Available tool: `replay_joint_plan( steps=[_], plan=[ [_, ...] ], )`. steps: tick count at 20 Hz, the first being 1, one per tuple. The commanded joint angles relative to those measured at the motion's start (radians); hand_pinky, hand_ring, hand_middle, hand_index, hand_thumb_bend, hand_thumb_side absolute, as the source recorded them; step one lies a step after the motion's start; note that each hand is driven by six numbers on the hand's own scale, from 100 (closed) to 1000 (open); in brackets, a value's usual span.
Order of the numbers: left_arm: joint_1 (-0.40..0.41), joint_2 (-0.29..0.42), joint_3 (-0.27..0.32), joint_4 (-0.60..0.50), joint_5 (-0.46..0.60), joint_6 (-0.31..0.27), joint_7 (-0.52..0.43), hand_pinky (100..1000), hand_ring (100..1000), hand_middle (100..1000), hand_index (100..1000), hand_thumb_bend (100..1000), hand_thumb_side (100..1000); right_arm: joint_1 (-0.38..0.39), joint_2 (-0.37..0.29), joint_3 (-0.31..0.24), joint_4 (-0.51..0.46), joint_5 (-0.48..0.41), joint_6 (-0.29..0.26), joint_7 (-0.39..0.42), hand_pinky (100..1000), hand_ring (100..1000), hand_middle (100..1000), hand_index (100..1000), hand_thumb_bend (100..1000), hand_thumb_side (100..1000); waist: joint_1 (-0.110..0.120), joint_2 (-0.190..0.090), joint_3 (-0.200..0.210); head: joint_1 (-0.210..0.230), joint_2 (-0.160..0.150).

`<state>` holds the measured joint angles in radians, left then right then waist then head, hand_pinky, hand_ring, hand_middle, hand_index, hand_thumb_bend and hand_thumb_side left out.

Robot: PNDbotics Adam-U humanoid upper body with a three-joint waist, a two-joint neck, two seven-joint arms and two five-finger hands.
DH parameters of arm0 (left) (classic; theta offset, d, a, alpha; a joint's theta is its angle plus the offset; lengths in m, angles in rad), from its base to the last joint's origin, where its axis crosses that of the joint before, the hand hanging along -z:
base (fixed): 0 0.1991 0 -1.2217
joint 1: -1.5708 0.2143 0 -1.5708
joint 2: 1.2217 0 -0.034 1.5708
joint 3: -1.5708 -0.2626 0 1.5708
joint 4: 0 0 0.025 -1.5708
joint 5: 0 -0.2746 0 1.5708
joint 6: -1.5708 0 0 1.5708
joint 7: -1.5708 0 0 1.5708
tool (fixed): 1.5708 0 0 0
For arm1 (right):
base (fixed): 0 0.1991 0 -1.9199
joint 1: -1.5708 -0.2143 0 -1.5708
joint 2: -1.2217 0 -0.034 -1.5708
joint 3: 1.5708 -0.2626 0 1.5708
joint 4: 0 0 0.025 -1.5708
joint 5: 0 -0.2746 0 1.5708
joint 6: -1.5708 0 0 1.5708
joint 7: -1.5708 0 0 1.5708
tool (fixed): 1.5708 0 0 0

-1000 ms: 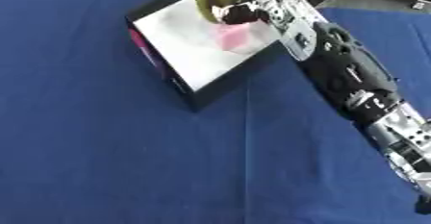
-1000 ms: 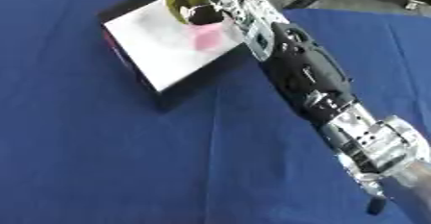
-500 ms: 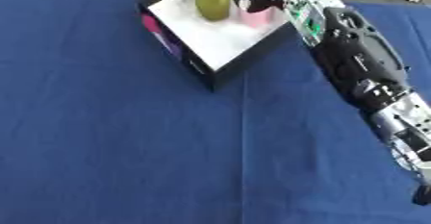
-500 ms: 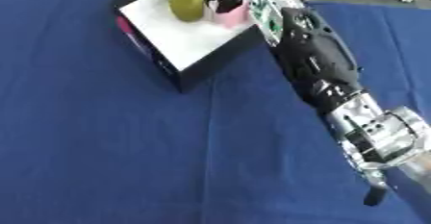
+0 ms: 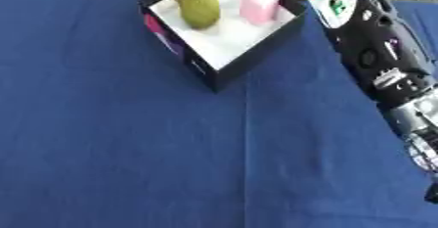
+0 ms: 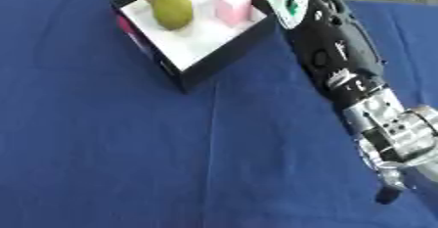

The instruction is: Pick up objects on the table and place them in the box.

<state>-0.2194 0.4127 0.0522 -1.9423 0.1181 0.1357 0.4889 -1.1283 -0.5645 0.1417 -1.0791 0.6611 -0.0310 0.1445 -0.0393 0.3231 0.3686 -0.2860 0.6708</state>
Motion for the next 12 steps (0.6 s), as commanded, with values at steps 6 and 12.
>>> replay_joint_plan(
  steps=[6, 12],
  plan=[
    [0.007, 0.028, 0.011, -0.008, -0.008, -0.002, 0.001, 740, 725, 668, 772, 166, 763, 0.001, -0.118, -0.053, -0.218, -0.3, 0.096, -0.083, 957, 812, 723, 925, 100, 100, 0.016, -0.058, -0.023, 0.024, 0.021],
    [0.011, 0.036, 0.014, -0.005, -0.012, -0.003, 0.014, 739, 724, 669, 773, 168, 761, 0.163, -0.264, -0.109, -0.533, -0.657, 0.157, -0.296, 973, 840, 752, 917, 100, 531, 0.009, -0.067, -0.062, 0.071, 0.042]
  ],
)
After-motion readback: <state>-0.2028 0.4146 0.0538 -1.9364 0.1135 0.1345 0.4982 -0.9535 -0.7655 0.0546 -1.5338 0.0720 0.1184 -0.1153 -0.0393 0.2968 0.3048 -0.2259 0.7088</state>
